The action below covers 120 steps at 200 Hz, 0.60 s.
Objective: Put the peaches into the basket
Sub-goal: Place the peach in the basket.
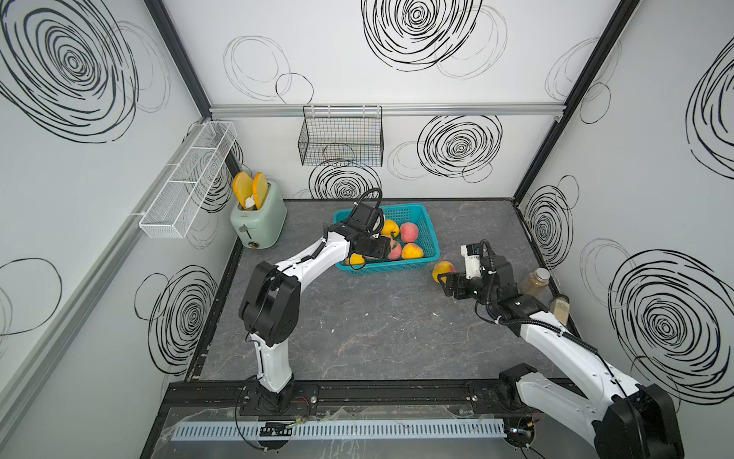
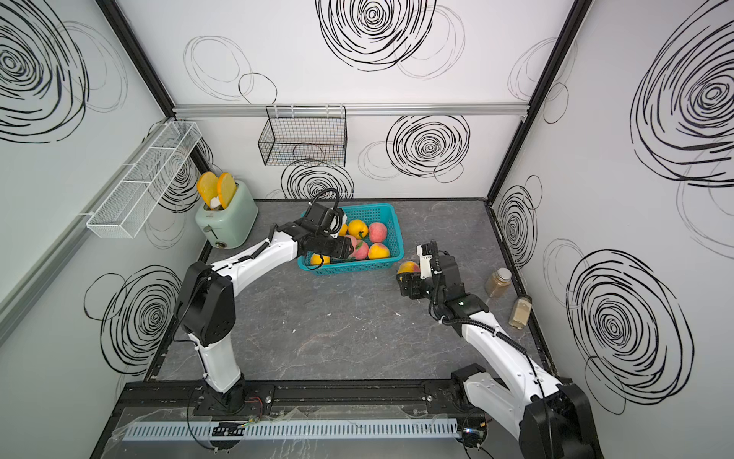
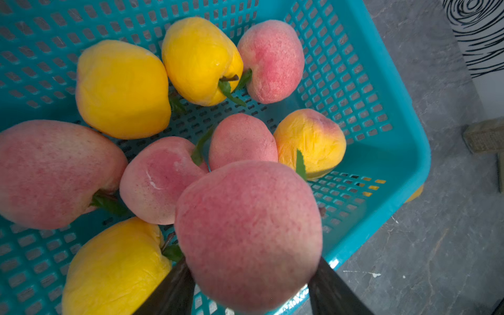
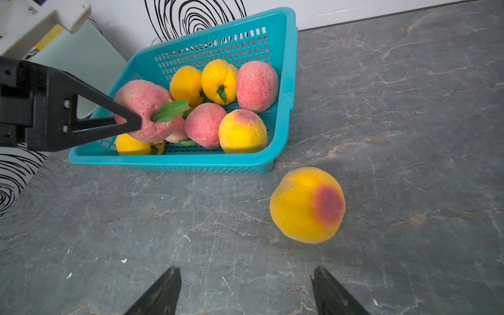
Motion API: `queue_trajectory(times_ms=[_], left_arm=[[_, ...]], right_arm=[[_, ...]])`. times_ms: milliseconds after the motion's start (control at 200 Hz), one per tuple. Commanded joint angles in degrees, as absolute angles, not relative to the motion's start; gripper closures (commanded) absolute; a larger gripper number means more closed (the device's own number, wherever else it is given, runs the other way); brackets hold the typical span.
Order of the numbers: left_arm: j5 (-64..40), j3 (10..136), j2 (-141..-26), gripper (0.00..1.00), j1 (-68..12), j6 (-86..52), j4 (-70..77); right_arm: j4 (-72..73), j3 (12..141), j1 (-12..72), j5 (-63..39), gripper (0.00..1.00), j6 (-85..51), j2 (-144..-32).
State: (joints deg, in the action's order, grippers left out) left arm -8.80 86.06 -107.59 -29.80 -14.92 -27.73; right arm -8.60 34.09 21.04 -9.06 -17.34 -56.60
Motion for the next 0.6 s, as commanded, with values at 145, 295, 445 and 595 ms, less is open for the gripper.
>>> queue_trajectory(times_ms=[145,295,445,595], left_arm=[[-6.34,88.59,-109.89,0.36,-30.94,-13.45,-29.25],[-5.82,88.69,-111.16,0.36,-30.94,-12.88,-30.23],[-5.48,88.20,-111.53,0.35,-31.03,-12.51,-30.50],[-5.10,87.10,-111.45,0.35,-31.02,-12.40,-29.97]], right_arm=[[-9.20,33.57,20.68,-9.93,0.20,-16.91,-55.64],[-9.20,33.66,20.63,-10.11,0.20,-16.87,-55.63],[-9.11,33.67,20.65,-10.20,0.20,-16.90,-55.86],[-8.96,33.68,20.63,-10.28,0.20,-16.89,-55.98]])
